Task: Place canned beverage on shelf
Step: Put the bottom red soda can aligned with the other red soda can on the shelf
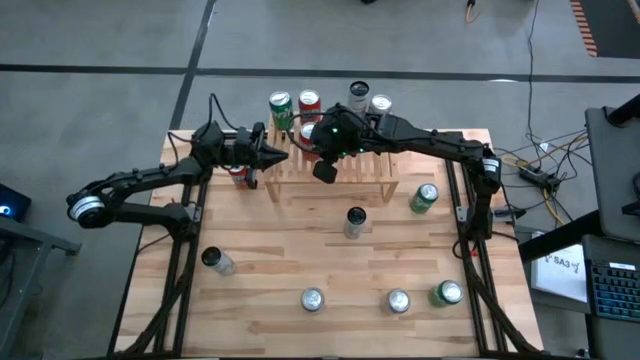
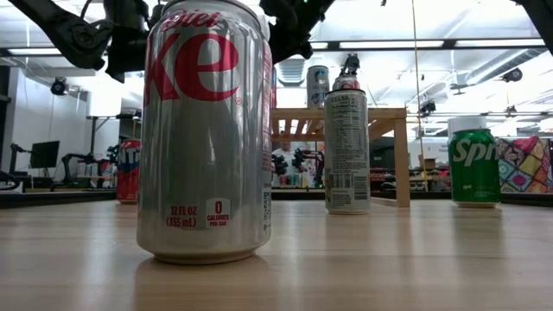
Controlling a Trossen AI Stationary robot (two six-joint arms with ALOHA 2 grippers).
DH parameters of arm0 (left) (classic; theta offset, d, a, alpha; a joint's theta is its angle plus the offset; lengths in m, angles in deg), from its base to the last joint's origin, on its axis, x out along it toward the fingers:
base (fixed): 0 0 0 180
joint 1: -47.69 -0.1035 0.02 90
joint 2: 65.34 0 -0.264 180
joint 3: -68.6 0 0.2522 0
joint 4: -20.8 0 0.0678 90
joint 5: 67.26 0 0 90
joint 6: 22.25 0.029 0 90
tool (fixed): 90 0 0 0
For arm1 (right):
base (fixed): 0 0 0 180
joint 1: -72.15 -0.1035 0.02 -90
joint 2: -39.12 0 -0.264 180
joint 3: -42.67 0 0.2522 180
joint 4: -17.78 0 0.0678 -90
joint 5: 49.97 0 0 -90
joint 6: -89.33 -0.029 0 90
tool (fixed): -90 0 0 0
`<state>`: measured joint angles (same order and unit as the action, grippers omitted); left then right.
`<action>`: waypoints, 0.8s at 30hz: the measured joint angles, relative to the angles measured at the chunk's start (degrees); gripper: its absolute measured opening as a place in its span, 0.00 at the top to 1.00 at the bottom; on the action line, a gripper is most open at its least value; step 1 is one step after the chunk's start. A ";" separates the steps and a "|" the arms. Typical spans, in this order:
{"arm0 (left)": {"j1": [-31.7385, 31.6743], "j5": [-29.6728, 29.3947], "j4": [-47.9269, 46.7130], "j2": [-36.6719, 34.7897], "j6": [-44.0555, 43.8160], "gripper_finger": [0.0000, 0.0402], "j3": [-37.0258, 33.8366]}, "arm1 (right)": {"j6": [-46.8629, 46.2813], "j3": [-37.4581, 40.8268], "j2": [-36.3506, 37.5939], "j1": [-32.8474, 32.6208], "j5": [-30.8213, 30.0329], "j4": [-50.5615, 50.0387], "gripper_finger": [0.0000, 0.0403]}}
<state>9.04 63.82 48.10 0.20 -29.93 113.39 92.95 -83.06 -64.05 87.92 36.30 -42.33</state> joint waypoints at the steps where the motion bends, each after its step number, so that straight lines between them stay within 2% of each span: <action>1: 0.00 0.00 0.00 0.00 0.00 1.00 0.00 | 0.14 0.17 0.00 0.00 -1.33 0.00 0.98; 5: 0.00 0.00 0.04 0.00 0.00 1.00 0.00 | 0.85 0.94 -0.02 0.29 -3.82 0.35 0.98; 24: 0.00 -0.02 0.09 -0.03 -0.03 1.00 0.02 | 2.36 3.31 -0.07 2.13 -3.95 8.37 0.98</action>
<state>9.04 63.80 48.18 0.17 -29.96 113.41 95.31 -79.75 -64.12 90.05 32.34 -33.96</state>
